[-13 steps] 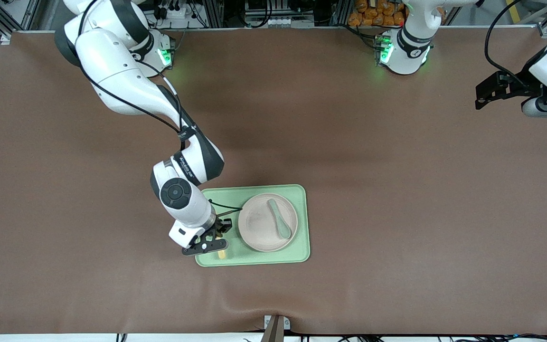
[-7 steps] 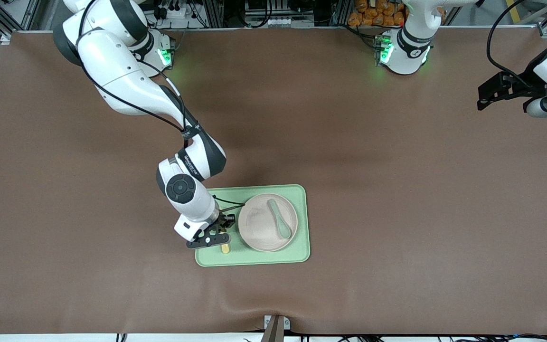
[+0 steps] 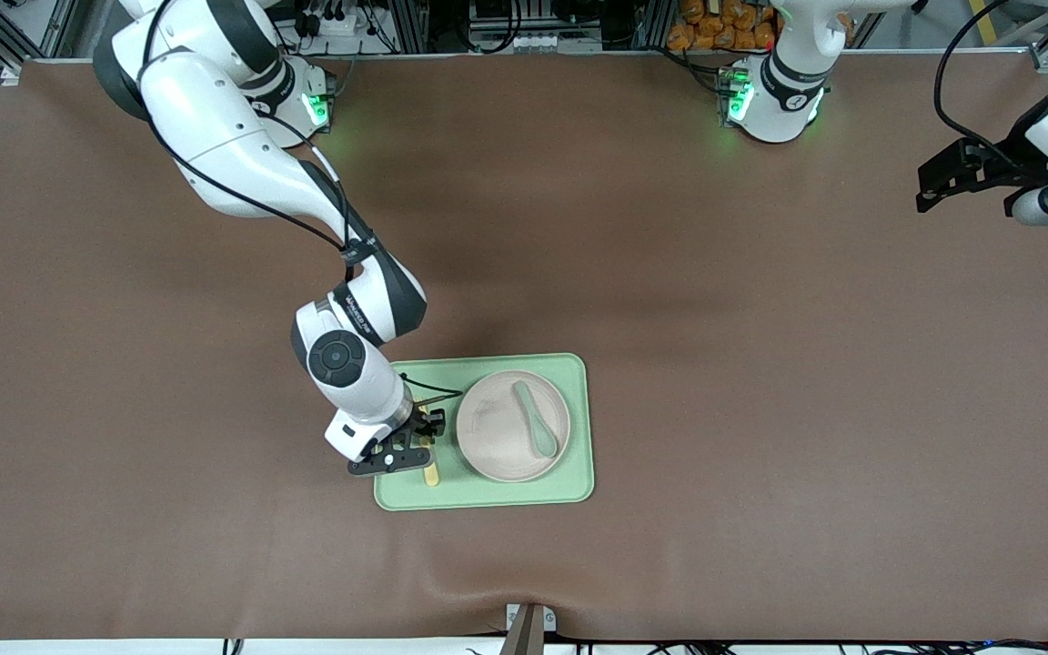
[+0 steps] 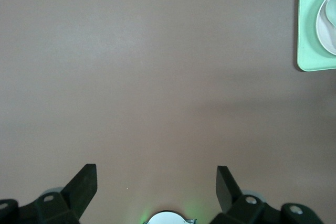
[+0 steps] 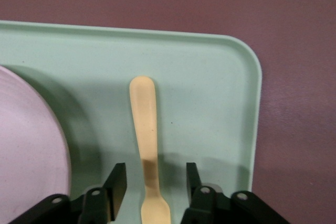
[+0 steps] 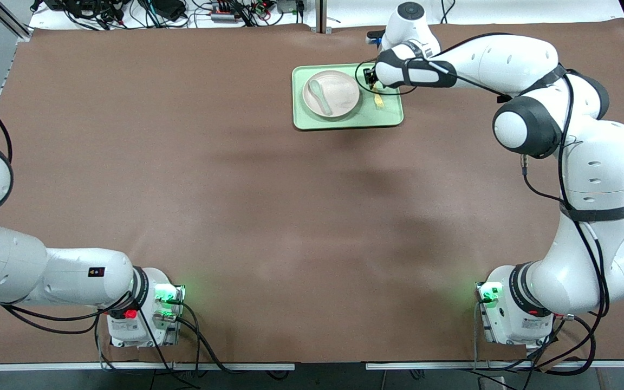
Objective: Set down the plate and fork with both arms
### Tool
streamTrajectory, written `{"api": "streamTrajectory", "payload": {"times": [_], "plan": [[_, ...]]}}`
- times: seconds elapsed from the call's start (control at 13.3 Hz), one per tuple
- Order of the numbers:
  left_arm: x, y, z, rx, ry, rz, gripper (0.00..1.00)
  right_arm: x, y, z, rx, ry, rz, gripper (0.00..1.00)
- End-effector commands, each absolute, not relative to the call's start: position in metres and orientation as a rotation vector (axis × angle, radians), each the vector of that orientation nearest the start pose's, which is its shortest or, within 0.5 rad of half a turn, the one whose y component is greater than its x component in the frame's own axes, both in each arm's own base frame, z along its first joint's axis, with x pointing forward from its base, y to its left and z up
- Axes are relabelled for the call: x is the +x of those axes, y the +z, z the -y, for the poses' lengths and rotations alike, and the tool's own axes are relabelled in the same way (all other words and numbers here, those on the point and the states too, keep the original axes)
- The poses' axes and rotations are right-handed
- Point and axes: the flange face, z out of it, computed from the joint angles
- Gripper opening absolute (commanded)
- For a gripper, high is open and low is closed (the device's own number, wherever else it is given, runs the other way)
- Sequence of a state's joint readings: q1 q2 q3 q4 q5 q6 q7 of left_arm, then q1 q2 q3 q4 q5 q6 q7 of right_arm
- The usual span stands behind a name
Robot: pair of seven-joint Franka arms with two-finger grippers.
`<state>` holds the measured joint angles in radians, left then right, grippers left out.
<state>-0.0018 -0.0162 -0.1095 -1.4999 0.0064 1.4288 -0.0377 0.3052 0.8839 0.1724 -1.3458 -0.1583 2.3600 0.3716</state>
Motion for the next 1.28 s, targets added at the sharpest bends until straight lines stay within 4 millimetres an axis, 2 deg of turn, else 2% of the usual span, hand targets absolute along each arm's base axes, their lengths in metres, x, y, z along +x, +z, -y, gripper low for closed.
{"api": "streamTrajectory", "payload": {"times": [0.0, 0.15, 0.3, 0.38, 0.53, 0.6, 0.75, 0.9, 1.21], "plan": [[0.531, 0.658, 0.058, -3.142, 0.066, -0.137, 1.00, 0.691, 0.250, -0.308, -3.067, -0.175, 0.169, 1.00], [0.531, 0.658, 0.058, -3.144, 0.068, -0.137, 1.00, 0.710, 0.293, -0.258, -3.057, -0.154, 0.045, 1.00], [0.531, 0.659, 0.058, -3.142, 0.063, -0.137, 1.00, 0.715, 0.348, -0.233, -3.025, -0.196, -0.018, 1.00], [0.531, 0.659, 0.058, -3.142, 0.066, -0.137, 1.00, 0.714, 0.368, -0.220, -3.026, -0.171, -0.055, 1.00], [0.531, 0.659, 0.058, -3.142, 0.066, -0.137, 1.00, 0.706, 0.413, -0.201, -3.024, -0.129, -0.100, 1.00], [0.531, 0.659, 0.058, -3.142, 0.066, -0.137, 1.00, 0.702, 0.436, -0.180, -3.035, -0.106, -0.114, 1.00], [0.531, 0.659, 0.058, -3.142, 0.066, -0.137, 1.00, 0.686, 0.474, -0.166, -3.068, -0.068, -0.023, 1.00], [0.531, 0.659, 0.058, -3.142, 0.066, -0.137, 1.00, 0.673, 0.508, -0.139, -3.081, -0.027, -0.073, 1.00], [0.531, 0.658, 0.059, -3.142, 0.071, -0.139, 1.00, 0.643, 0.572, -0.113, -3.062, 0.018, -0.137, 1.00]]}}
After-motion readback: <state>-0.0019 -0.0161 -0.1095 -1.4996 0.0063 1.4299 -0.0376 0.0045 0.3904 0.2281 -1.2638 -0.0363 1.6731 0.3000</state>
